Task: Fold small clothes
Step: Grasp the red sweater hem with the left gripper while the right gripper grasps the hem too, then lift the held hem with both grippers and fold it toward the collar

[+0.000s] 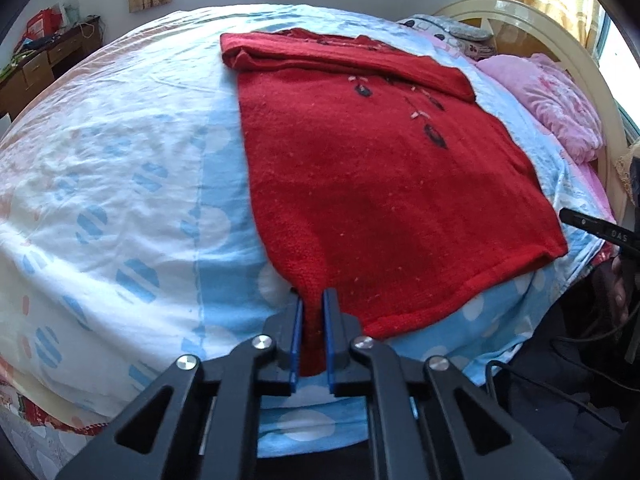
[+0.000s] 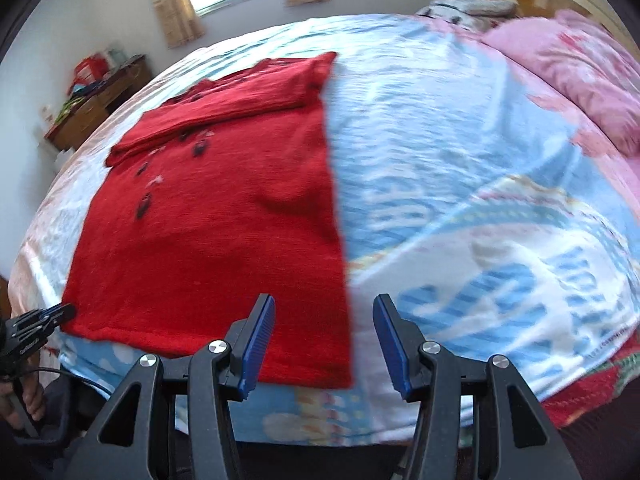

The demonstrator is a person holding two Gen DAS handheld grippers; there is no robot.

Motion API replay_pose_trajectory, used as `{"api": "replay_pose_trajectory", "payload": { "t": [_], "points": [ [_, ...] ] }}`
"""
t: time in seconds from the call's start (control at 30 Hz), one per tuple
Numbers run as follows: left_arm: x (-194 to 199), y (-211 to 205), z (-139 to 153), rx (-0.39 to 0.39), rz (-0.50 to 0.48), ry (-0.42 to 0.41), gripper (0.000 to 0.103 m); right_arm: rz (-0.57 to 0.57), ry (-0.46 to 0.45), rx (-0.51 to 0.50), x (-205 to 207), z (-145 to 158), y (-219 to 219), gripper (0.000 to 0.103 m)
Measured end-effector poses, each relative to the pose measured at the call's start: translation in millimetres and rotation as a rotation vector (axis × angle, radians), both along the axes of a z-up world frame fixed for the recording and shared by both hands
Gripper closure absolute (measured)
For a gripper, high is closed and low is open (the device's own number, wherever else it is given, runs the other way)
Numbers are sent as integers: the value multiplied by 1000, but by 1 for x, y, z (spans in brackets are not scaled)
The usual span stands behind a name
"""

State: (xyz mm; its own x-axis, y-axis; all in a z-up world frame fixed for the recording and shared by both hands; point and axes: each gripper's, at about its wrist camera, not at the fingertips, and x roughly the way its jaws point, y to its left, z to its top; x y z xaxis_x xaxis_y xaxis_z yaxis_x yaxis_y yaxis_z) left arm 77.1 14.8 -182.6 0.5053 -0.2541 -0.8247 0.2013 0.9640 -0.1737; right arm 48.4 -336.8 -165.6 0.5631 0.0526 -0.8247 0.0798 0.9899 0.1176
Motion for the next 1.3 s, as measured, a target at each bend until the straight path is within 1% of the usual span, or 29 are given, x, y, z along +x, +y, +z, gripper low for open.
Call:
{"api": "replay_pose_trajectory", "payload": {
  "t": [0.1,0.23,0.33,0.5,0.53,0.57,0.6,0.63,0.67,0.8,0.83,0.9,1.0,1.07,1.1,1.2,1.3],
  "points": [
    [-1,0,5,-6,-8,-18,93,-9,7,18,-5,-2,-8,51],
    [1,3,5,-24,-8,-19,93,9,27,40,-5,-8,-6,51],
    [2,4,2,-30,-4,-14,93,18,65,32,-3,-16,-1,51],
    [3,6,0,-48,-4,-14,93,14,111,56,0,-30,-2,51],
    [3,7,1,-56,-5,-17,93,16,116,62,1,-31,-1,57],
    [3,8,2,-66,-6,-20,93,19,118,68,0,-31,-2,69],
    [3,9,2,-76,-7,-23,93,22,115,73,0,-31,-2,77],
    [2,11,4,-87,-7,-26,94,30,108,84,-1,-28,-2,94],
    [2,13,6,-101,-6,-33,94,41,100,89,-2,-25,-1,97],
    [1,19,17,-139,-3,-63,95,95,21,89,-11,-3,6,97],
    [0,20,20,-143,-3,-72,95,109,-14,82,-15,6,9,97],
    [1,22,26,-167,-6,-88,95,115,-56,93,-18,15,8,97],
    [1,26,33,-213,-5,-92,95,86,-87,136,-20,21,-3,98],
    [1,26,37,-237,-5,-95,95,68,-108,185,-21,24,-12,98],
    [0,26,41,-254,-10,-101,95,57,-130,225,-24,29,-19,98],
    [-1,24,50,-271,-19,-124,95,57,-196,306,-30,44,-26,98],
    [0,26,59,-287,-19,-148,95,58,-243,337,-33,55,-25,98]
  ]
}}
